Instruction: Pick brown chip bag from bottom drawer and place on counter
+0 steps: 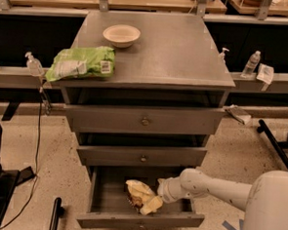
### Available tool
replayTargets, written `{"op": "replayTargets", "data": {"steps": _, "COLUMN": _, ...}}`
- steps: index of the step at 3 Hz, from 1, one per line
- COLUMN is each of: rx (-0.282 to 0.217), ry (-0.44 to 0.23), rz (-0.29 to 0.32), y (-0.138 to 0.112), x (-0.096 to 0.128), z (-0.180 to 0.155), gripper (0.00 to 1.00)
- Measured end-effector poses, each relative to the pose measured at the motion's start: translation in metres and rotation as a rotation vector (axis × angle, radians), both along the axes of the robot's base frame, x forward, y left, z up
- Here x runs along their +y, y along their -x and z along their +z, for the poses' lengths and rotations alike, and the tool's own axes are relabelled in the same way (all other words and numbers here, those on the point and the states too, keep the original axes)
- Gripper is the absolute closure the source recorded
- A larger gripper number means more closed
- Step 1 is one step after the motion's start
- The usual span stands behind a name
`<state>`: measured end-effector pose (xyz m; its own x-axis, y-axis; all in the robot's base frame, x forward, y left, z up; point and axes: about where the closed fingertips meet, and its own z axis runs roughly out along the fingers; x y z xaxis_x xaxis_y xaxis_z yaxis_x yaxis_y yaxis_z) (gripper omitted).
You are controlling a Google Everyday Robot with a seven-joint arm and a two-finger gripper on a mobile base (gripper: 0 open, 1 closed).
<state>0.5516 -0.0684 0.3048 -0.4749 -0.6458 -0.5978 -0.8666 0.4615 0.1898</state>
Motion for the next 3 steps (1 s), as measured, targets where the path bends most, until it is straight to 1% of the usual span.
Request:
{"op": "replayTargets", "data": {"steps": 1, "rx": 0.011, "ry": -0.003, "rz": 0.003, "y": 0.007, "x": -0.003, "z": -0.019, "gripper": 0.16}}
{"op": "replayTargets", "data": {"steps": 2, "rx": 0.000, "ry": -0.078, "rz": 0.009, "y": 0.013, "x": -0.003, "z": -0.025, "gripper": 0.47}}
{"op": "replayTargets", "data": {"steps": 3, "rx": -0.007, "ry": -0.284, "rz": -0.027, "y": 0.011, "x": 0.001, "z": -0.012, "gripper": 0.70}}
